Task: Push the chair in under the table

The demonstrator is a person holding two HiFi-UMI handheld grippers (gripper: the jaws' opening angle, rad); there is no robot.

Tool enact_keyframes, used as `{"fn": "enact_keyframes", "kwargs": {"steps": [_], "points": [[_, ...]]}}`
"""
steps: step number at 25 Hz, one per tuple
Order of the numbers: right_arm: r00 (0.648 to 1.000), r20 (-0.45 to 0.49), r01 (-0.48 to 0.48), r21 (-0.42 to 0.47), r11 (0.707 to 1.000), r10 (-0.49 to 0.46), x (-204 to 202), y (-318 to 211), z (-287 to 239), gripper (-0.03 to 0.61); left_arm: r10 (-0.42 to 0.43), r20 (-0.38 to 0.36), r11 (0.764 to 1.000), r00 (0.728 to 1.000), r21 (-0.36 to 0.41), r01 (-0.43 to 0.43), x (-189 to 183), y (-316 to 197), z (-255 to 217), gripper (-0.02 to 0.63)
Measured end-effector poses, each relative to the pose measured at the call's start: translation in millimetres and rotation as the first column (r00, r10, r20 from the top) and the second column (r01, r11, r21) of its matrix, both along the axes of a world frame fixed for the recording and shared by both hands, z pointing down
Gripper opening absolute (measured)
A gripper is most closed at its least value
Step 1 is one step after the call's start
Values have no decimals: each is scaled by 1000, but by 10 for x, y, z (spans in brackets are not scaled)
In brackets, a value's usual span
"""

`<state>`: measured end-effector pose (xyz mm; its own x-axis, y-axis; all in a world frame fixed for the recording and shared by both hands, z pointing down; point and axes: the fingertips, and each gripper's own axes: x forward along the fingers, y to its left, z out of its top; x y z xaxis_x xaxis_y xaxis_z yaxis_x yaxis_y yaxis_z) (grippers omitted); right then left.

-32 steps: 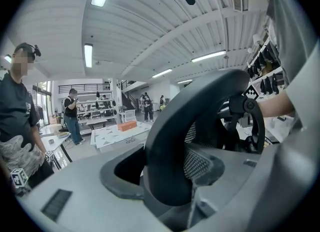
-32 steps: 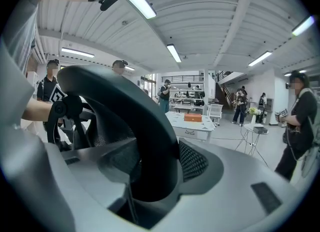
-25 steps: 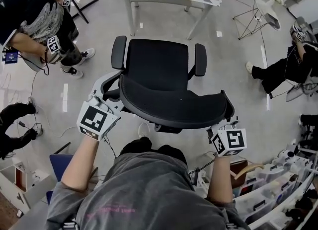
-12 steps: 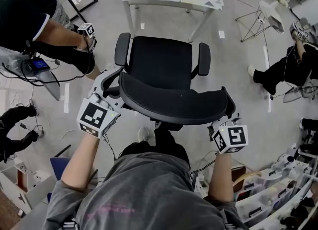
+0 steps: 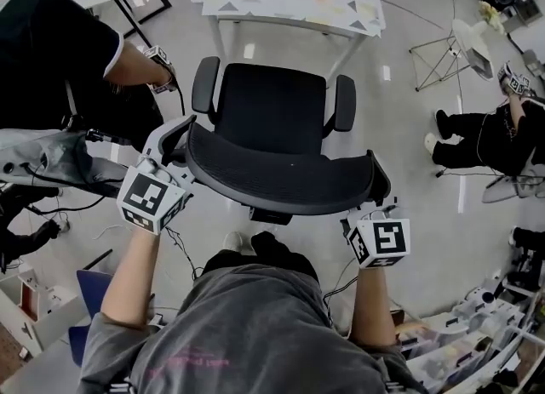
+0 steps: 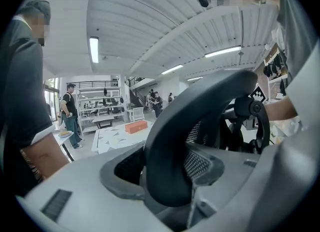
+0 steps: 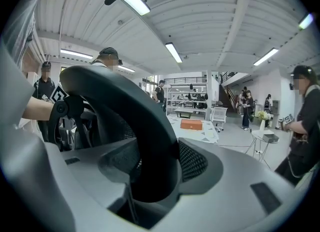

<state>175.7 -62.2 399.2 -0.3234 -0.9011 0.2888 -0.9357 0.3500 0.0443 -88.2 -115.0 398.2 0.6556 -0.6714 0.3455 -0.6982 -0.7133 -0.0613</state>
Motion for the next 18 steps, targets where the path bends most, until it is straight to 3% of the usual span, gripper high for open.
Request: {"fn": "enact_keyframes", "kwargs": {"steps": [18], "points": [[997, -6, 72, 8, 997, -72, 273, -1213, 13, 225, -81, 10, 997, 997, 9, 81, 266, -1157, 9, 230]]}}
